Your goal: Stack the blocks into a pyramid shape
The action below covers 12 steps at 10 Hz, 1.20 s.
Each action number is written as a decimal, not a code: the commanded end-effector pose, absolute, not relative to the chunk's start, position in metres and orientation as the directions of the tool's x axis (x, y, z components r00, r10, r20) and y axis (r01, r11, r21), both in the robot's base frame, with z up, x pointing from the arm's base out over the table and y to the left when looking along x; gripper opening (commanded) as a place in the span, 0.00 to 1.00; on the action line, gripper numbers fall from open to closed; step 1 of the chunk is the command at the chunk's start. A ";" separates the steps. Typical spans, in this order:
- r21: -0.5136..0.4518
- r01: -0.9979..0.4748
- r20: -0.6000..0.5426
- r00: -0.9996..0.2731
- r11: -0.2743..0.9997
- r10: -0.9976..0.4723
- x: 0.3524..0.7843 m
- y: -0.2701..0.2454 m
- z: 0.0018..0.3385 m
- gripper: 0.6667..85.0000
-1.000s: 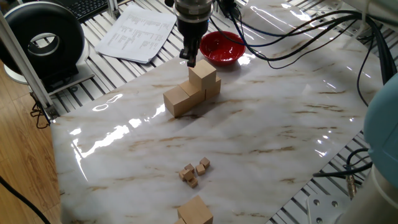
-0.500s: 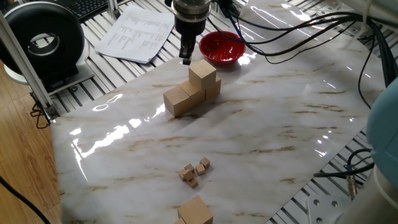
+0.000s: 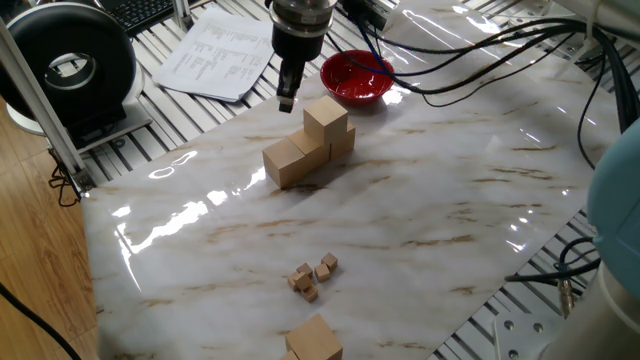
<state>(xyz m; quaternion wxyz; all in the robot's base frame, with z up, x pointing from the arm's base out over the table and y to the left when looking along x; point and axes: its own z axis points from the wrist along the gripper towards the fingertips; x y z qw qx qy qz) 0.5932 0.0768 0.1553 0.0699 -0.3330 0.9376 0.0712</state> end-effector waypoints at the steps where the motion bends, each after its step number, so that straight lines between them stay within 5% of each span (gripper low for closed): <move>1: 0.143 -0.605 -0.194 -0.793 0.783 -0.577 0.590 0.089 0.159 0.01; 6: 0.199 -0.530 -0.152 -0.847 0.824 -0.509 0.578 0.116 0.178 0.01; 12: 0.142 -0.400 -0.091 -0.916 0.905 -0.391 0.543 0.172 0.200 0.01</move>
